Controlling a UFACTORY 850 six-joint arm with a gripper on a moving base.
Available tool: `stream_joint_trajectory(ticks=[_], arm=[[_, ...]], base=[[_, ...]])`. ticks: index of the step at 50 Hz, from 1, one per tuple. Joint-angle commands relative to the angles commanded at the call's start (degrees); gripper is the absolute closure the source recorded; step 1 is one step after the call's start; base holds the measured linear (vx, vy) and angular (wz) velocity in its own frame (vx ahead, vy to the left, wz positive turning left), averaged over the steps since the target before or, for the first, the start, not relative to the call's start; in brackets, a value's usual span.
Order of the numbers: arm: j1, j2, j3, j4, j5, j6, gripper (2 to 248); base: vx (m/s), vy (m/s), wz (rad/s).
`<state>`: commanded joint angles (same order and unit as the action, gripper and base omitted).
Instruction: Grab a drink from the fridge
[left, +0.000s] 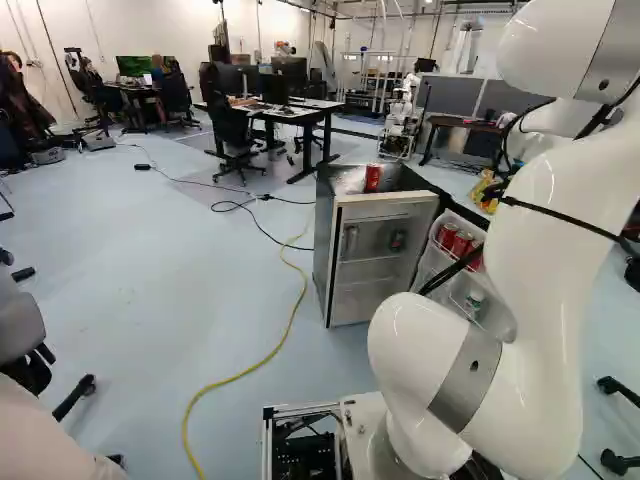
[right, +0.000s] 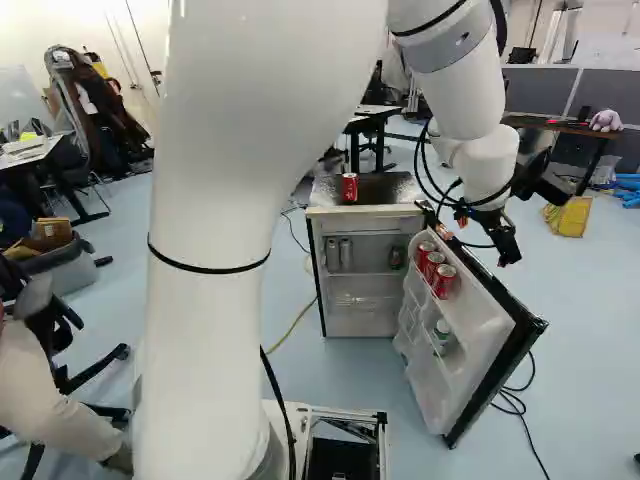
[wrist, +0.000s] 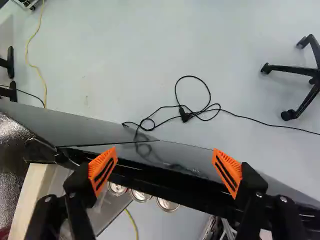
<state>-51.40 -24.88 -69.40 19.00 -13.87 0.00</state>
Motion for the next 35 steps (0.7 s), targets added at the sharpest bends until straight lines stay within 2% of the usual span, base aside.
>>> stream_joint_trajectory(ticks=[16, 35], arm=[[-0.92, -3.83, -5.03, 0.00, -1.92, 0.00, 3], [-2.32, -7.43, -9.94, 0.71, -6.54, 0.00, 3]], base=[[0.000, 0.000, 0.000], [0.000, 0.000, 0.000]])
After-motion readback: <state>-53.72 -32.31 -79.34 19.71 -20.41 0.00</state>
